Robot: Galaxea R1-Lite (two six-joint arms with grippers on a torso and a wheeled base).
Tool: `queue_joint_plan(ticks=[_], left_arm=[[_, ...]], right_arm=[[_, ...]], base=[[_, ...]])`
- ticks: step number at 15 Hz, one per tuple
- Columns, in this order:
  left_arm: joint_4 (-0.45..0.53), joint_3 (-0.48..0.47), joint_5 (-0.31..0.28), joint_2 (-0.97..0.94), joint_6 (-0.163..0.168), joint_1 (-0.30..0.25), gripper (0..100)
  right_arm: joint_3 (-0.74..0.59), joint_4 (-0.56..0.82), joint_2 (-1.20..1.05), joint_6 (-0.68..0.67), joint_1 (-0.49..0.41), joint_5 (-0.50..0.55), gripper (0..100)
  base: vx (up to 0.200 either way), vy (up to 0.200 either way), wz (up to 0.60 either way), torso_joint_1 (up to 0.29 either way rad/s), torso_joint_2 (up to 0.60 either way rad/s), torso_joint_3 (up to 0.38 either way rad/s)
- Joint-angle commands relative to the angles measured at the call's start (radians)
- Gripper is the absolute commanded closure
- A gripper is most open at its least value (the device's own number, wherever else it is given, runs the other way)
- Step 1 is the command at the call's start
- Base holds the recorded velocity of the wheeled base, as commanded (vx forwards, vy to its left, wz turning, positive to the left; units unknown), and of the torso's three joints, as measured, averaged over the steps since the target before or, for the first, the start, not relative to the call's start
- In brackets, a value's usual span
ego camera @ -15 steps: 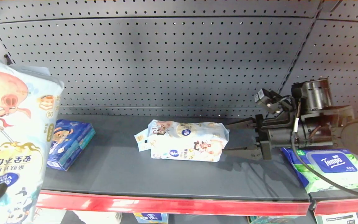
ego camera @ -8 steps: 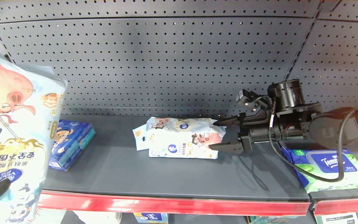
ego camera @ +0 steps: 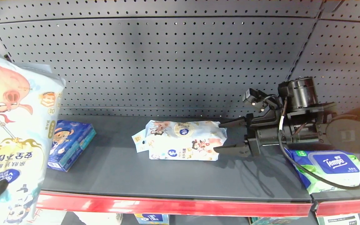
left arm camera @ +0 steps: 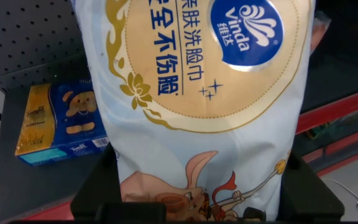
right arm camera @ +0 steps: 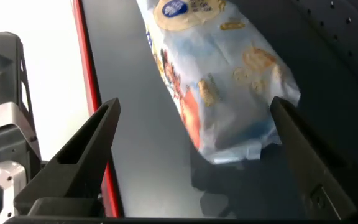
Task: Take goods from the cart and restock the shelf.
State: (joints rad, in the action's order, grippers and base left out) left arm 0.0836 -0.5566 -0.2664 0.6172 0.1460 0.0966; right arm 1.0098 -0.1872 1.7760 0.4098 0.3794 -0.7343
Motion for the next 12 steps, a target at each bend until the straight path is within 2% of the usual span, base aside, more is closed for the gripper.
queue_joint_plan(ticks=[1, 7, 12], left_arm=[[0.001, -0.009, -0.001, 0.002, 0.0, 0.0, 100], [0.001, -0.02, 0.003, 0.001, 0.0, 0.0, 100], [0.001, -0.025, 0.006, -0.004, 0.0, 0.0, 100]], right_arm=[[-0.042, -0.006, -0.076, -0.008, -0.01, 0.019, 0], [-0.033, -0.015, -0.003, 0.001, -0.039, 0.026, 0], [0.053, -0.012, 0.08, 0.006, -0.033, 0.022, 0]], base=[[0.0, 0.0, 0.0, 0.0, 0.0, 0.0], [0.0, 0.0, 0.0, 0.0, 0.0, 0.0], [0.0, 0.0, 0.0, 0.0, 0.0, 0.0]])
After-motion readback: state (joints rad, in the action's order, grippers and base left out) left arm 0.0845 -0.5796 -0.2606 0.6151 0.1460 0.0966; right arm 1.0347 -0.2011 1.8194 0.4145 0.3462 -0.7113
